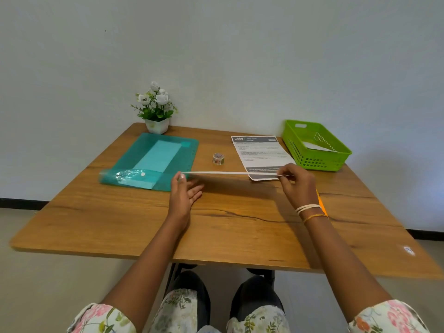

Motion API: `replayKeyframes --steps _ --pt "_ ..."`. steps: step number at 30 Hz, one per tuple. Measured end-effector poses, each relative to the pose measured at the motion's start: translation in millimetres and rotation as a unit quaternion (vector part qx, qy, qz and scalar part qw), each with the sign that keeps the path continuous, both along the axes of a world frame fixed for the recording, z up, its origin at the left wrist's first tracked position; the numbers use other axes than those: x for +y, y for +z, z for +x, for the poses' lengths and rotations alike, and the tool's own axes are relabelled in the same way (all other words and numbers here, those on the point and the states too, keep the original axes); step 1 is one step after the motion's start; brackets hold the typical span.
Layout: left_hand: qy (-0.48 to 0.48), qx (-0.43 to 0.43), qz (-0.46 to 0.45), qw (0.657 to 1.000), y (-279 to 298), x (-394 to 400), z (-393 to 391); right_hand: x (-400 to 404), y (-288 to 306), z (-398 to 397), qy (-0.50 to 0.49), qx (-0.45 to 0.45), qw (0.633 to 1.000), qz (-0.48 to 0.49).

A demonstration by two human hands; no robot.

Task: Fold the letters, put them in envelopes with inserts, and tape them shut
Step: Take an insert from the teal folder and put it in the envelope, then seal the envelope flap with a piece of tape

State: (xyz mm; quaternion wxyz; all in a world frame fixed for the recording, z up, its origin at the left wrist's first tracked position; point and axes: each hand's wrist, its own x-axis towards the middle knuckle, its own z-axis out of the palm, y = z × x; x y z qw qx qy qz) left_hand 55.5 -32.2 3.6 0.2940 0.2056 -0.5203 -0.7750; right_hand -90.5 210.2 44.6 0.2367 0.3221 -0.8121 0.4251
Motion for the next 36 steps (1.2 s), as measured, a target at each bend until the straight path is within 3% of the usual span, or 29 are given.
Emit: replayKeyframes --steps 4,7,9,12,15,17,22,29,36 --pt "0.015 -0.013 0.030 0.999 -1 -2 -3 19 -20 0 -0.008 -0.036 0.998 0.042" --pt "0.022 -0.081 -0.104 0.991 -4 3 -2 29 -33 3 -0.021 -0.079 0.992 0.098" --pt "0.039 -0.147 -0.252 0.956 -4 10 1 33 -39 3 -0.034 -0.113 0.982 0.148" --pt "0.071 -0.206 -0.434 0.874 -4 25 4 37 -44 4 -0.059 -0.149 0.972 0.172" --pt "0.089 -0.252 -0.541 0.797 -9 32 7 34 -43 7 -0.104 -0.167 0.968 0.157" --pt "0.095 -0.268 -0.563 0.776 -12 32 7 30 -41 10 -0.137 -0.177 0.963 0.152" --pt "0.127 -0.255 -0.566 0.774 -5 29 2 6 -34 16 -0.182 -0.158 0.958 0.157" --pt "0.071 -0.244 -0.501 0.828 11 3 -44 -60 -29 19 -0.105 -0.155 0.970 0.155" --pt "0.065 -0.239 -0.510 0.824 -3 -13 -66 -127 -22 1 -0.031 -0.144 0.975 0.168"
